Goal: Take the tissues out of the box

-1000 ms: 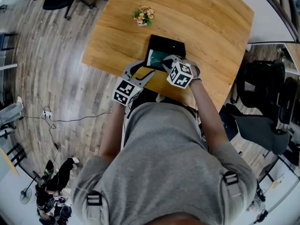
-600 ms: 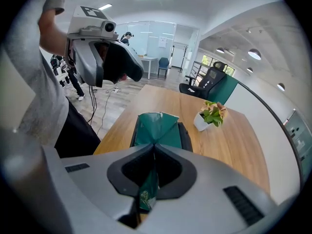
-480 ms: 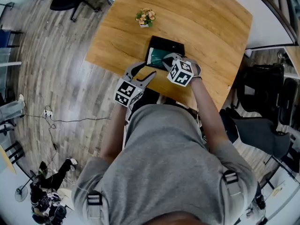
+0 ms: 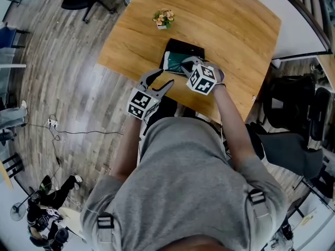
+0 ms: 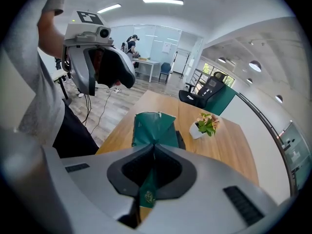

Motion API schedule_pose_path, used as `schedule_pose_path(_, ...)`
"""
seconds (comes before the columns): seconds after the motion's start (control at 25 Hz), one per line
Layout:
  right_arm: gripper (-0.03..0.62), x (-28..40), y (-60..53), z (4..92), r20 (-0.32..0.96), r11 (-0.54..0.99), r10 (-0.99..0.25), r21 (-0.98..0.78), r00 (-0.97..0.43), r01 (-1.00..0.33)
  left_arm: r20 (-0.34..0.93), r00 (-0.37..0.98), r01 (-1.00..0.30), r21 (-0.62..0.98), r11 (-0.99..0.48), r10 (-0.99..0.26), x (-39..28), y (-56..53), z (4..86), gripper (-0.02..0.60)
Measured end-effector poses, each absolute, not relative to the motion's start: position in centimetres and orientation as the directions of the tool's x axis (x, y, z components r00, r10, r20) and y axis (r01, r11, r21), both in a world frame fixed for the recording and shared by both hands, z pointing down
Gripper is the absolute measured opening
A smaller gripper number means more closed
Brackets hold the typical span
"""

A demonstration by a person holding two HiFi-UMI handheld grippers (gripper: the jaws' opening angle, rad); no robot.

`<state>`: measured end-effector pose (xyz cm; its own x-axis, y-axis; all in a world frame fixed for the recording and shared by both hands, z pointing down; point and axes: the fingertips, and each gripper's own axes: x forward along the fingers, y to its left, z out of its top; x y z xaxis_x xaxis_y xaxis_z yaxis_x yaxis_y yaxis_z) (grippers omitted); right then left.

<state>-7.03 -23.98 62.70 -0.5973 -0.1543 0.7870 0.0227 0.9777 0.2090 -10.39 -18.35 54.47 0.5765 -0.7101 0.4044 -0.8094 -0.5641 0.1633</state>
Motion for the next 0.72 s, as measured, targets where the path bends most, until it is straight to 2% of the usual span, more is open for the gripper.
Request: schedule_pose_path(0.72, 0.009, -1.6, -22.3, 61.3, 0.764, 0.964, -0.192, 0.265, -0.616, 0.028, 0.396, 0.537, -0.834, 0.117, -0.538, -0.745, -6.1, -14.9, 53.7, 0.238)
